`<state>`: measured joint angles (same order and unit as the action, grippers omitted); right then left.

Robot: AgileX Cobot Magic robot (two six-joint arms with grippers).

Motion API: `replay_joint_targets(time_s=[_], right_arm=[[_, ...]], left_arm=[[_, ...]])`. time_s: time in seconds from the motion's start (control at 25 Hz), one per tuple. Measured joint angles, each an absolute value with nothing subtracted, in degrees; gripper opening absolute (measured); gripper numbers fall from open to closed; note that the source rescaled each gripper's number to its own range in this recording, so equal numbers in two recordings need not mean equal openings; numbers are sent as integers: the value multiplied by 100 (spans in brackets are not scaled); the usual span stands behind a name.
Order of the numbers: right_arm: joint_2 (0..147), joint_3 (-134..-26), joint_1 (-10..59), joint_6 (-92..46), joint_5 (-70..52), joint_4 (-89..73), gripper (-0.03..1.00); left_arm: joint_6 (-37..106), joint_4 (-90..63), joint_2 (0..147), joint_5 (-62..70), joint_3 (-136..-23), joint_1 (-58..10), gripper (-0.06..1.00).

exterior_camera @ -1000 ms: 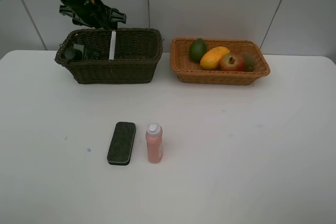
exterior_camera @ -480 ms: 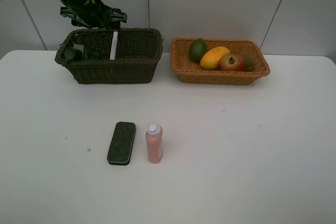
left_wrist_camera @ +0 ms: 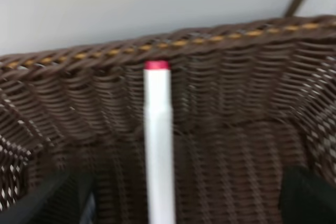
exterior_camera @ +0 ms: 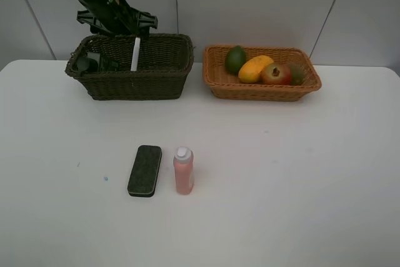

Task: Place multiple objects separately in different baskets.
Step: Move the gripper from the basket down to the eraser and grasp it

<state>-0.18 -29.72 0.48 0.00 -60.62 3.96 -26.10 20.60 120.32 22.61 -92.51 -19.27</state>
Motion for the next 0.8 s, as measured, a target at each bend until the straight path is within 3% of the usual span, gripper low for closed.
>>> replay_joint_targets(time_s=[0.4,0.8], right_arm=[[-18,-2972,48,0,-6062,396,100],[-18,-2972,48,0,-6062,396,100]], left_arm=[[-3222,1975,11598,3521,-9251,-2624,100],[-4320,1969,11112,3634,-8334,-3415,100]])
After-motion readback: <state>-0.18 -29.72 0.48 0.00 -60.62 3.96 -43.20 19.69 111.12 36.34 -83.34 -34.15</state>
